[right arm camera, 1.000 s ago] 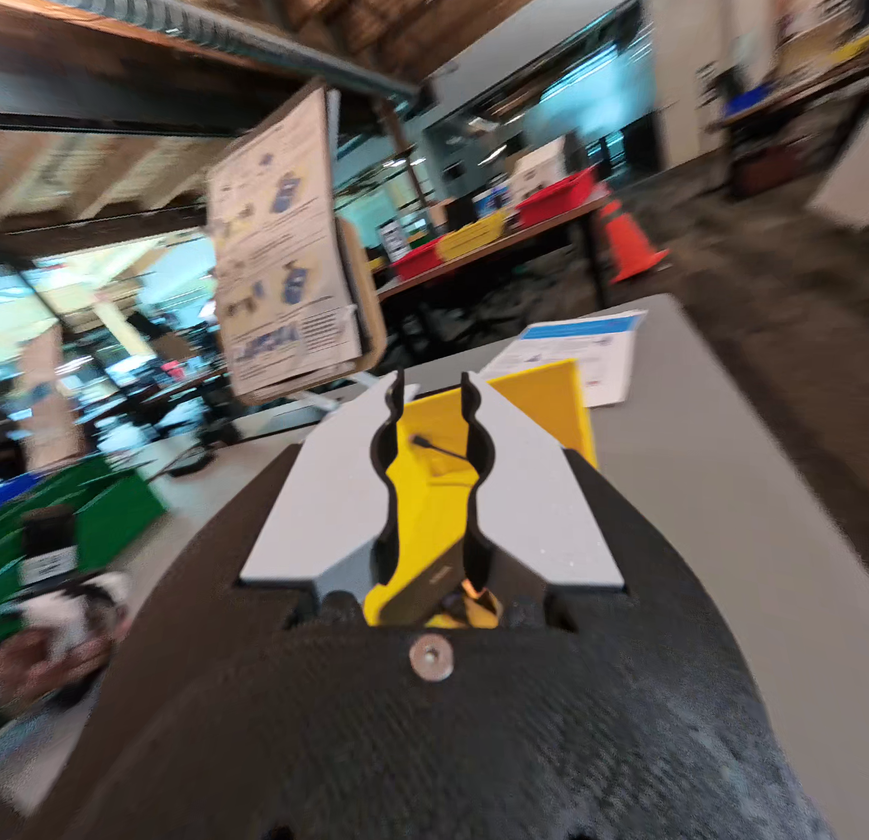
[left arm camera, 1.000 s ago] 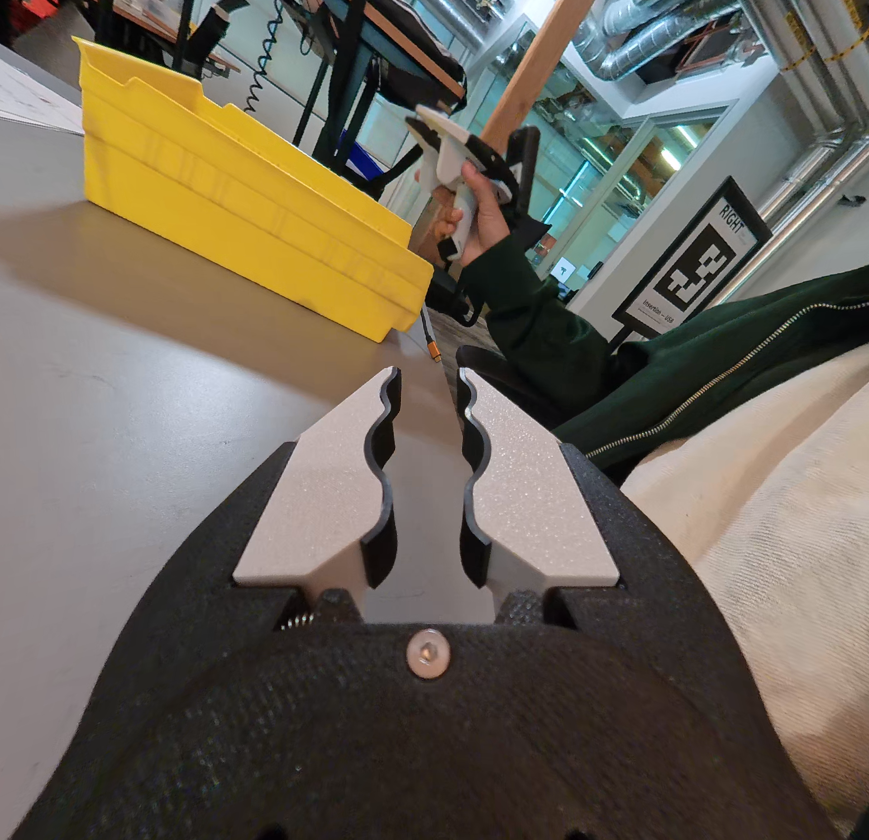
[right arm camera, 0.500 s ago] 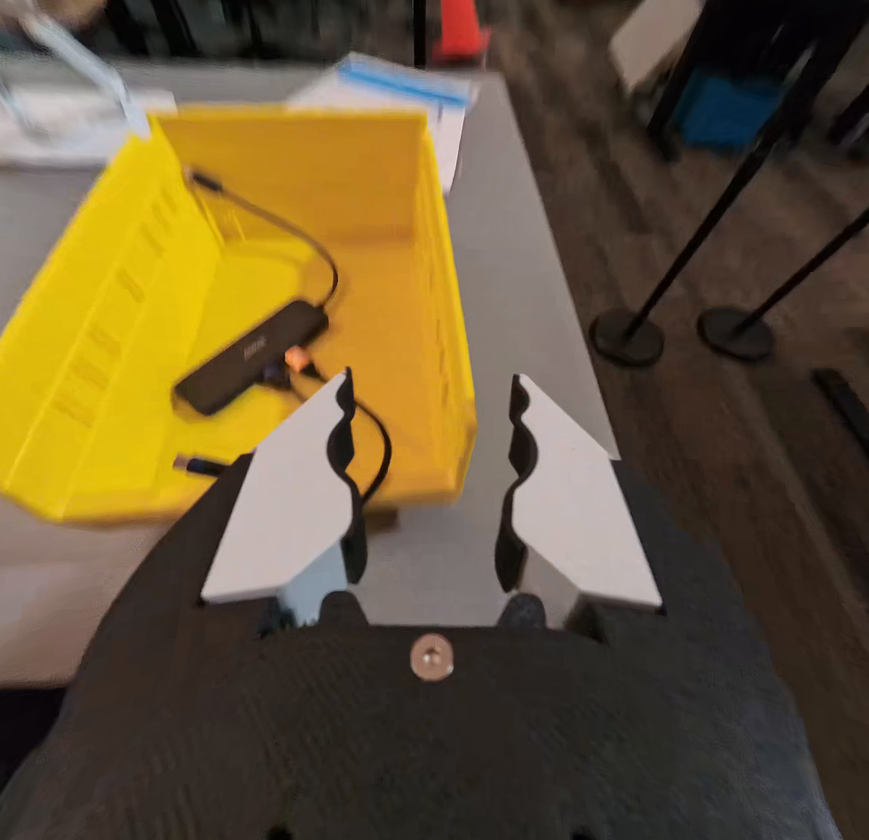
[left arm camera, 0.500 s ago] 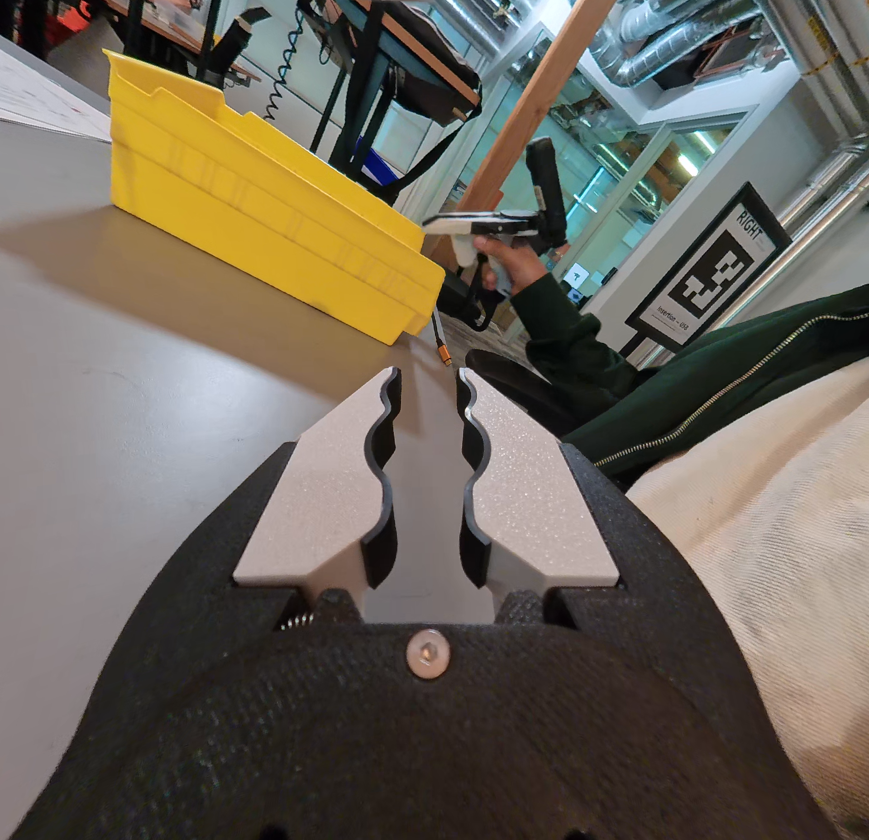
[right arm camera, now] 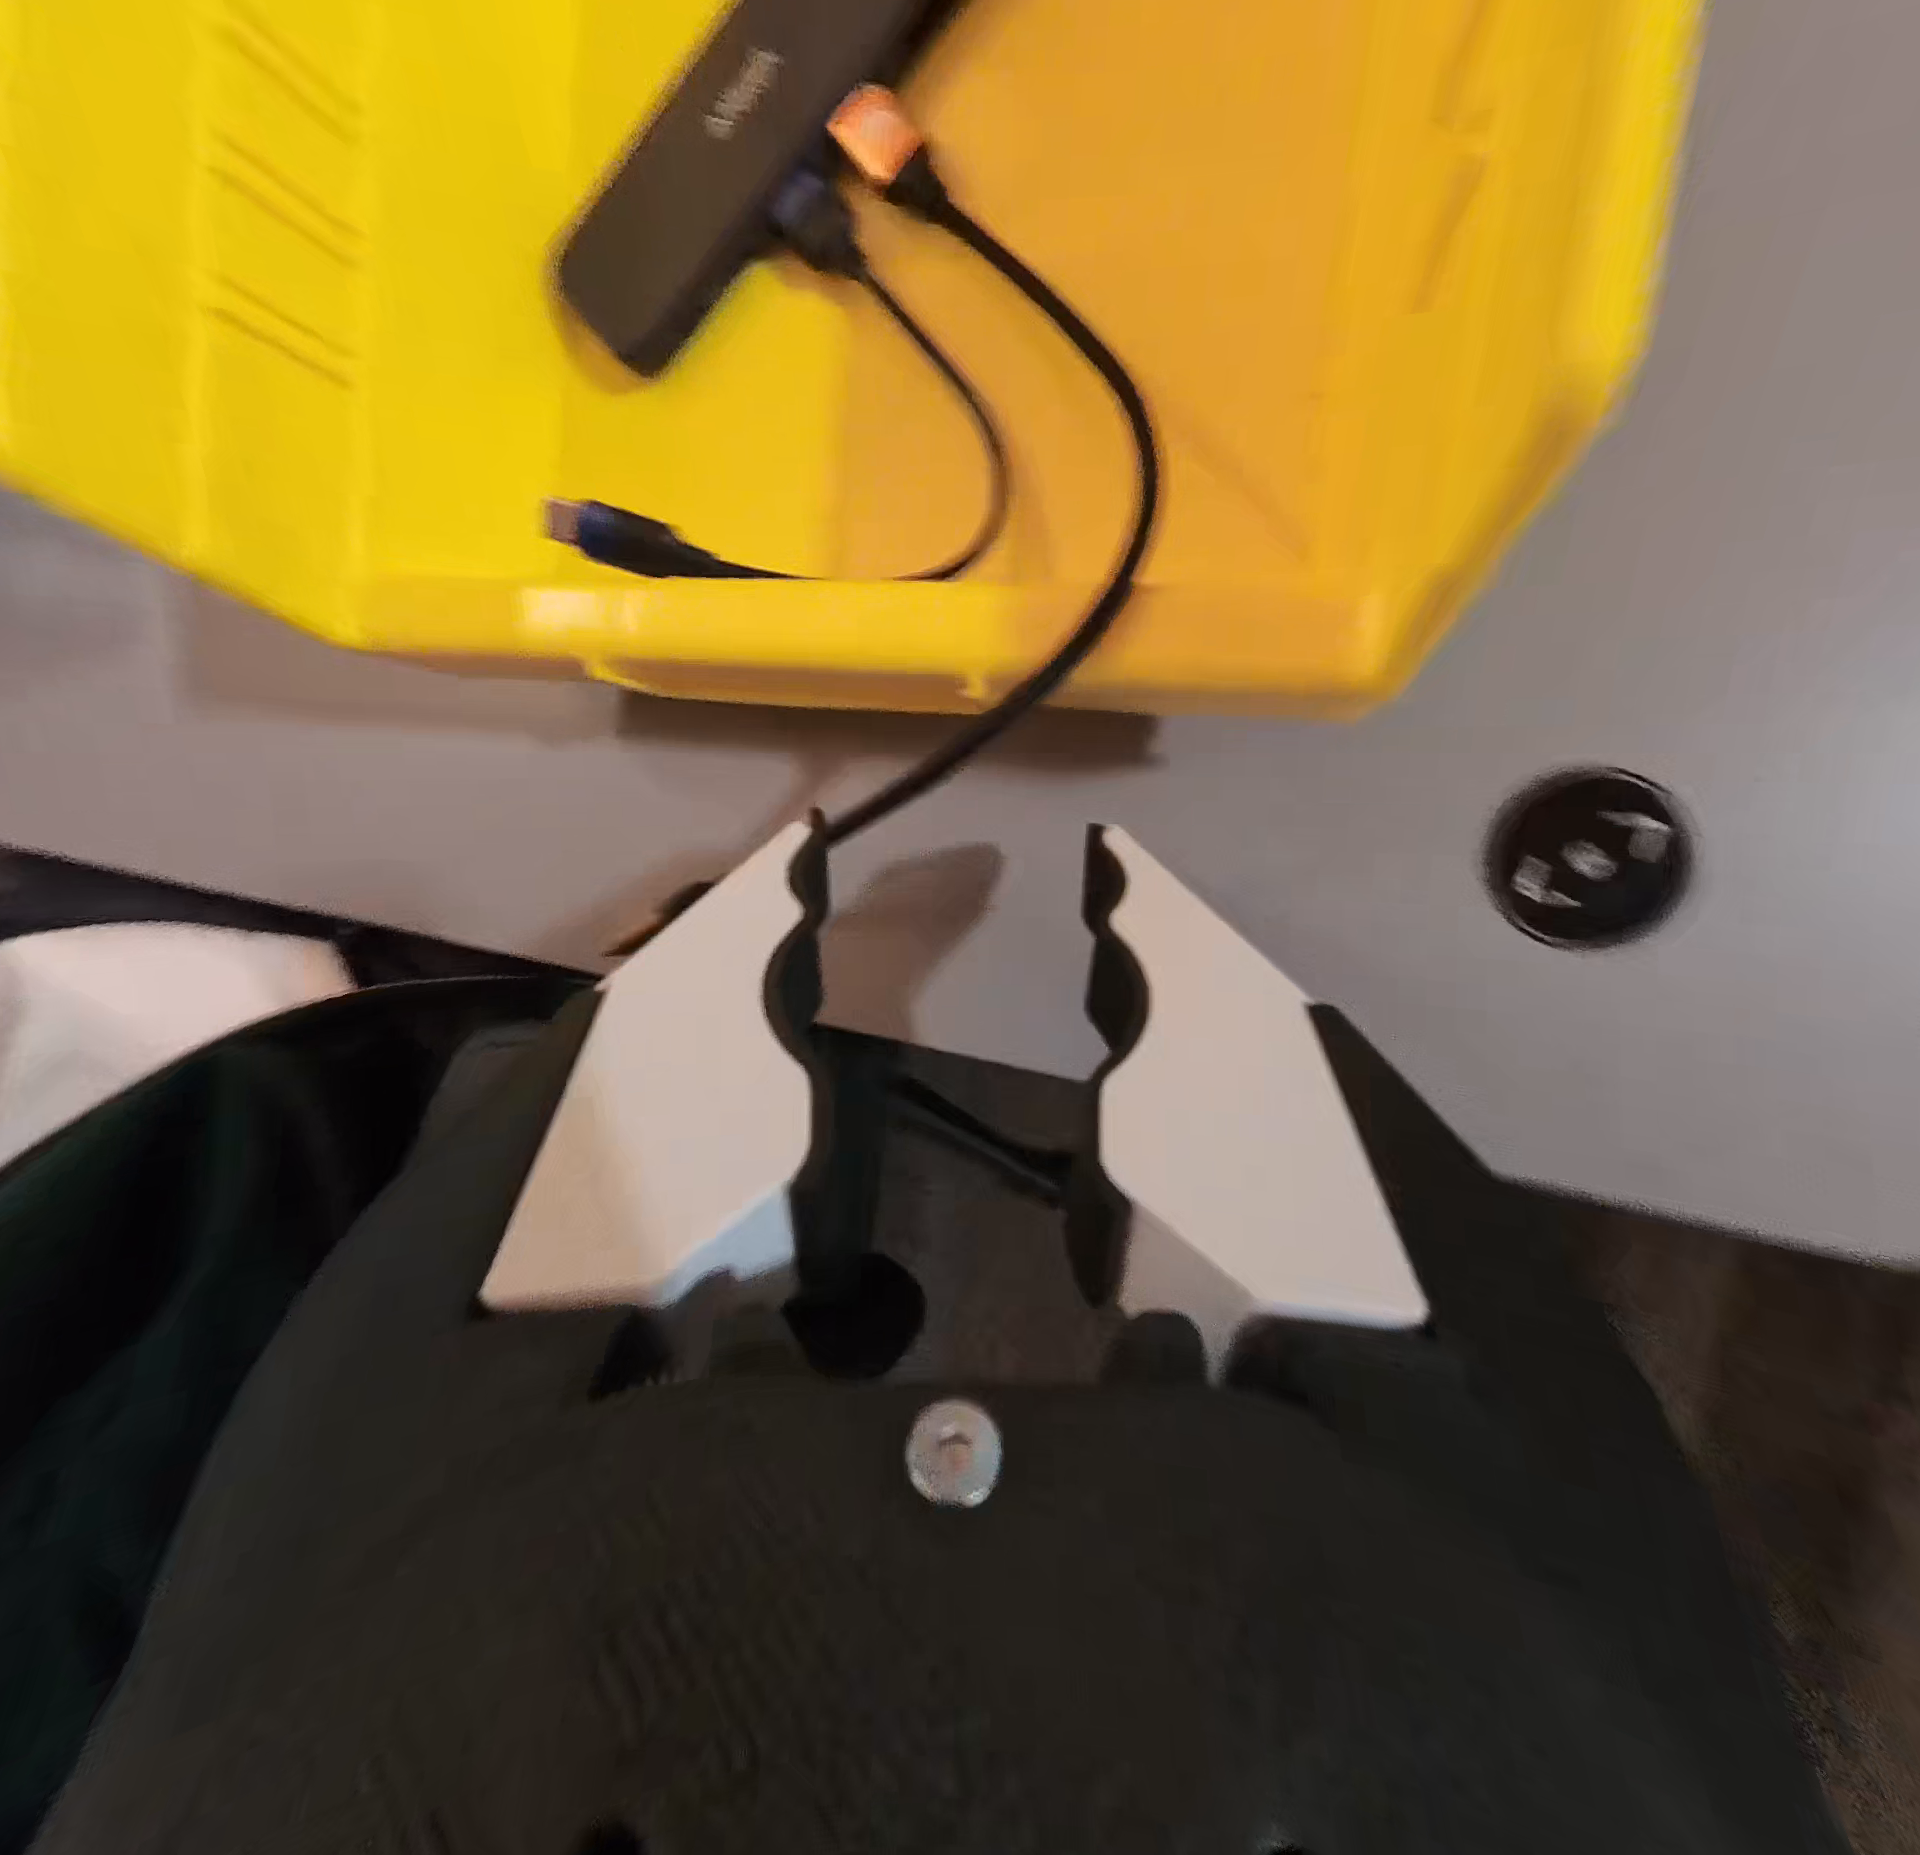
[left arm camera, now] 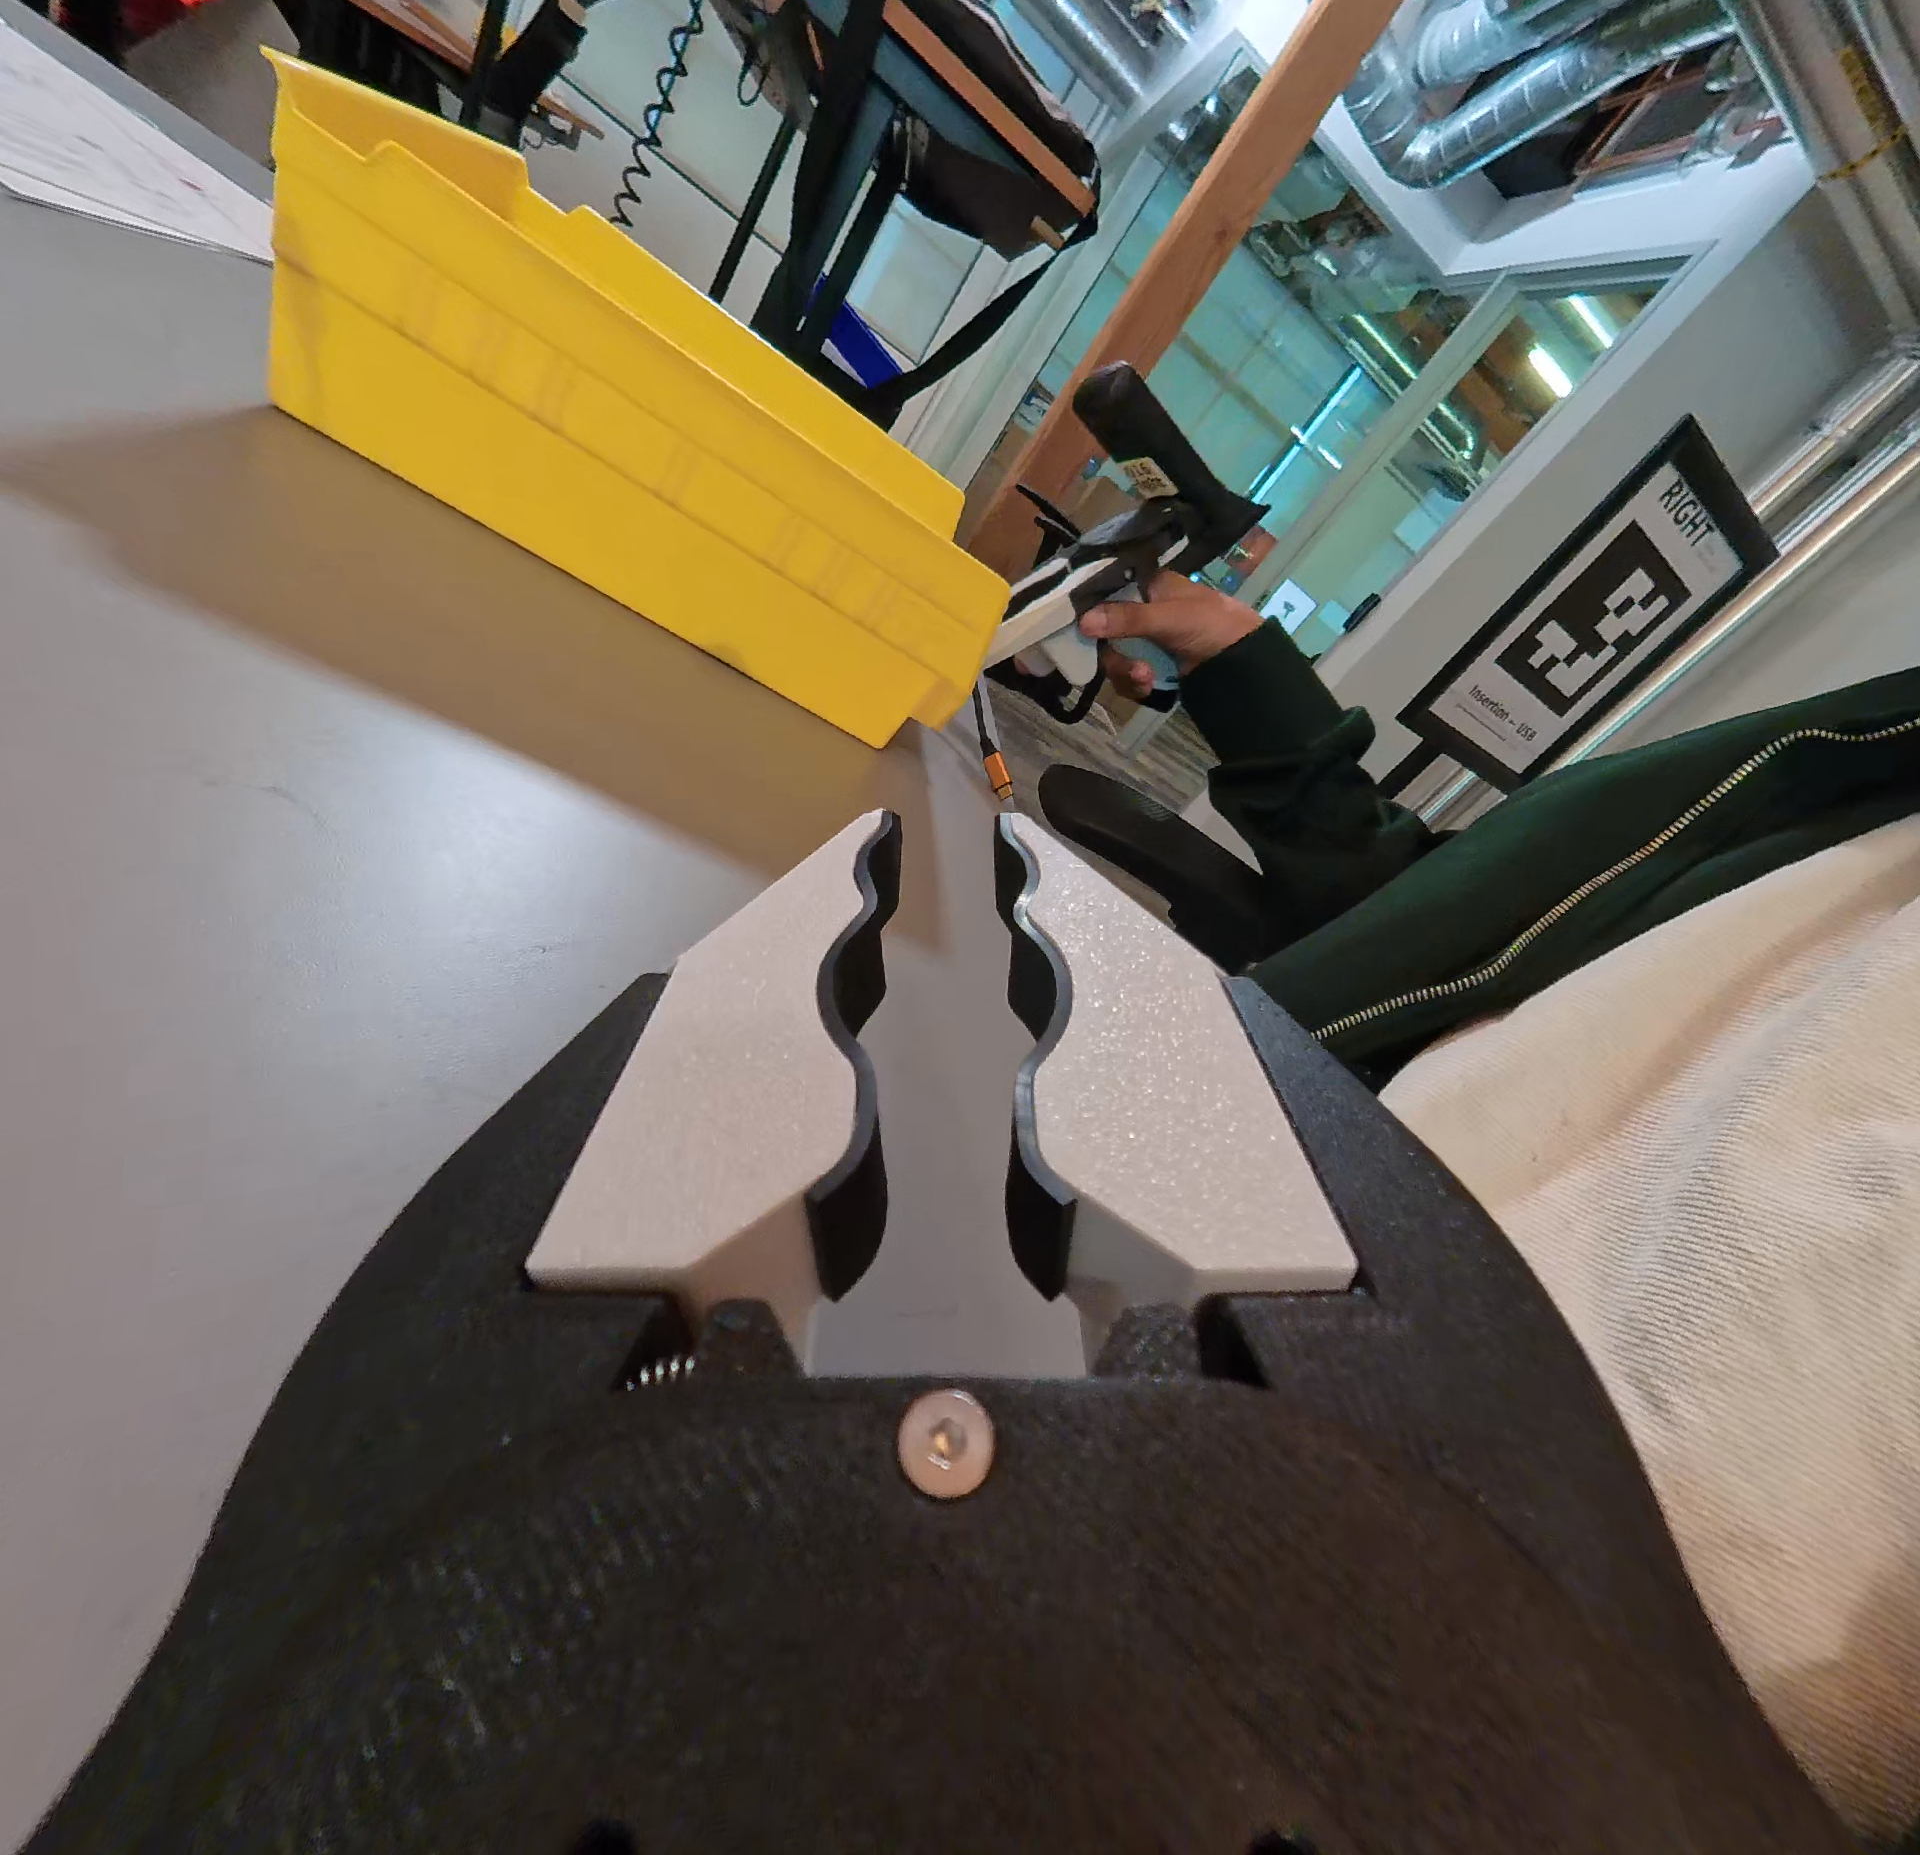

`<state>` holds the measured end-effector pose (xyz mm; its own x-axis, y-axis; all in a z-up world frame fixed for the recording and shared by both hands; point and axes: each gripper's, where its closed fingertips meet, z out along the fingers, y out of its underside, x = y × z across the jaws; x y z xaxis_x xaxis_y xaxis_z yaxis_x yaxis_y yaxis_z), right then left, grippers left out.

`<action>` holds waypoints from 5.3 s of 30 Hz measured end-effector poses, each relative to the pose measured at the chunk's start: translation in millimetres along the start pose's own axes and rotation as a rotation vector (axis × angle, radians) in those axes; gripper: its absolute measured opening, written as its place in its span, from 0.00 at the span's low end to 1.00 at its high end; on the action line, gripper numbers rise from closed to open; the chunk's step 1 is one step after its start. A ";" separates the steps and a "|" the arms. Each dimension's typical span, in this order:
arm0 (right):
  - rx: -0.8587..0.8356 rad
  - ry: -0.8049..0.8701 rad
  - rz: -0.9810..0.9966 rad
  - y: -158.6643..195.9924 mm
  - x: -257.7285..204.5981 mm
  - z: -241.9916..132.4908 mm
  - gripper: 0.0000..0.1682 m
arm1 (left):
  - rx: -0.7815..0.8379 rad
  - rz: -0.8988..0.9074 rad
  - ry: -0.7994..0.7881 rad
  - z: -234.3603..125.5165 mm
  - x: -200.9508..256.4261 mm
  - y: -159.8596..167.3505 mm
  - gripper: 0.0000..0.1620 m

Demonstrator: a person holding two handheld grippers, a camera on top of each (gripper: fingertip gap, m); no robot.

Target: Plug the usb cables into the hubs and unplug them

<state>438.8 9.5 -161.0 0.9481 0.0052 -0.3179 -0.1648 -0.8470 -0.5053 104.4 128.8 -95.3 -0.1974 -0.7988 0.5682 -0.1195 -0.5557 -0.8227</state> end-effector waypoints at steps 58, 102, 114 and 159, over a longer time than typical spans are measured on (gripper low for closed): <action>0.064 0.588 -1.046 -40.6 -1.3 -16.4 0.04 | -0.020 -0.073 0.030 3.7 -2.0 3.7 0.13; 0.593 0.367 0.041 -116.6 93.0 -5.0 0.33 | 0.002 -0.115 0.038 3.6 -4.4 1.2 0.15; 0.555 0.043 0.173 -130.6 57.0 26.6 0.04 | 0.058 -0.037 -0.067 -6.7 -14.5 -9.0 0.14; 0.498 -0.354 -0.267 -206.4 -220.6 148.6 0.05 | 0.219 0.392 -2.094 -413.3 -17.5 -11.2 0.30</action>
<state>223.3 262.1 -105.8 0.8414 0.4267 -0.3318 -0.1230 -0.4465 -0.8863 -293.0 244.2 -102.0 0.9321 0.2223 -0.2858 -0.2352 -0.2287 -0.9447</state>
